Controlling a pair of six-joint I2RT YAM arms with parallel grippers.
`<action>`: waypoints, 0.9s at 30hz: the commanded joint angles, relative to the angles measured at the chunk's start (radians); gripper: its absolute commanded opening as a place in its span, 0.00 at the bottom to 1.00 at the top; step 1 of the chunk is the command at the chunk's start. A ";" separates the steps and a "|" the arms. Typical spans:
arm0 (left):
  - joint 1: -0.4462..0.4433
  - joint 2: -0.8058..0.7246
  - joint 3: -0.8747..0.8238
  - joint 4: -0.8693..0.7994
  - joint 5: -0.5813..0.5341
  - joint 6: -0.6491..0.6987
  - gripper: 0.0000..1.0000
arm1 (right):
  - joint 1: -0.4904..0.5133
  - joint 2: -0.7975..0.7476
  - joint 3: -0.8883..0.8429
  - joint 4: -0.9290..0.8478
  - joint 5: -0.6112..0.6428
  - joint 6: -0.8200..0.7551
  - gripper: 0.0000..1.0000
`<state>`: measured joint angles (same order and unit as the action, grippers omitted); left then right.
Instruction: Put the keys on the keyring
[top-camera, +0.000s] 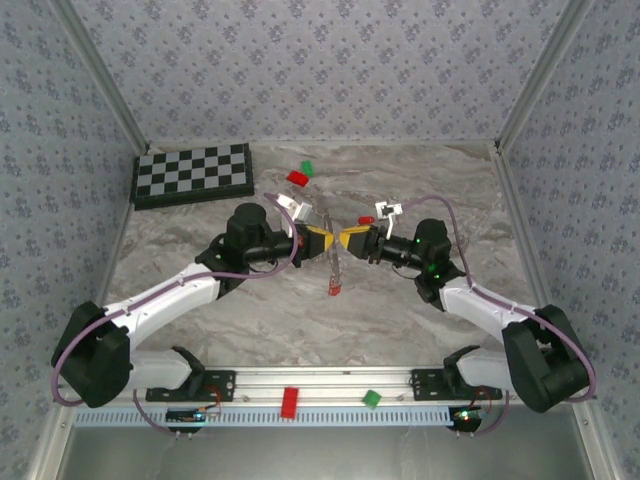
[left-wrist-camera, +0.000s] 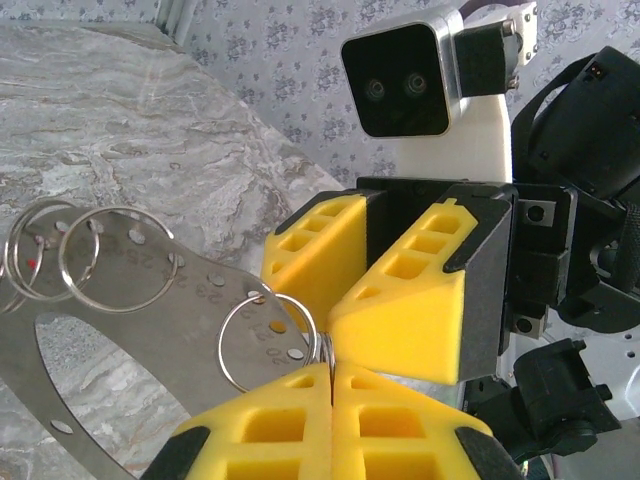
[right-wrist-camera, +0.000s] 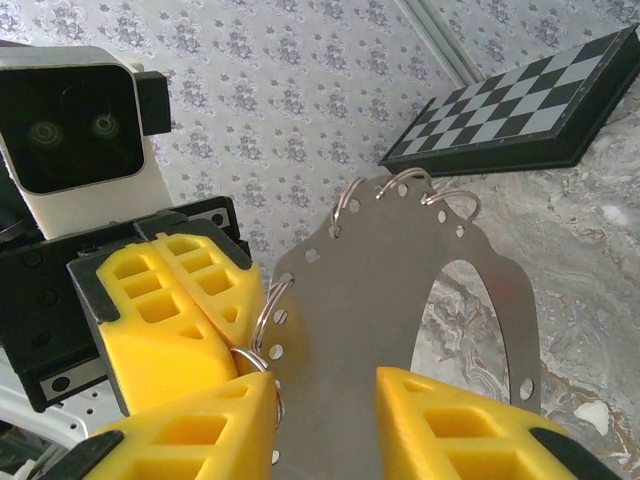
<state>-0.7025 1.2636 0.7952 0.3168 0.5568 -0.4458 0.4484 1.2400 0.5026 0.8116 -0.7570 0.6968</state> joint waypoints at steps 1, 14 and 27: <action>-0.005 -0.013 0.013 0.071 0.014 -0.011 0.00 | 0.016 0.007 0.002 0.040 -0.031 0.012 0.32; -0.005 0.000 0.012 0.073 0.025 -0.016 0.00 | 0.036 0.015 0.024 0.039 -0.048 0.000 0.10; 0.032 -0.031 0.014 0.014 0.020 -0.004 0.30 | 0.029 -0.125 0.115 -0.406 -0.034 -0.260 0.00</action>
<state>-0.6903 1.2636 0.7914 0.3164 0.5606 -0.4557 0.4759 1.1751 0.5438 0.6220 -0.7929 0.5865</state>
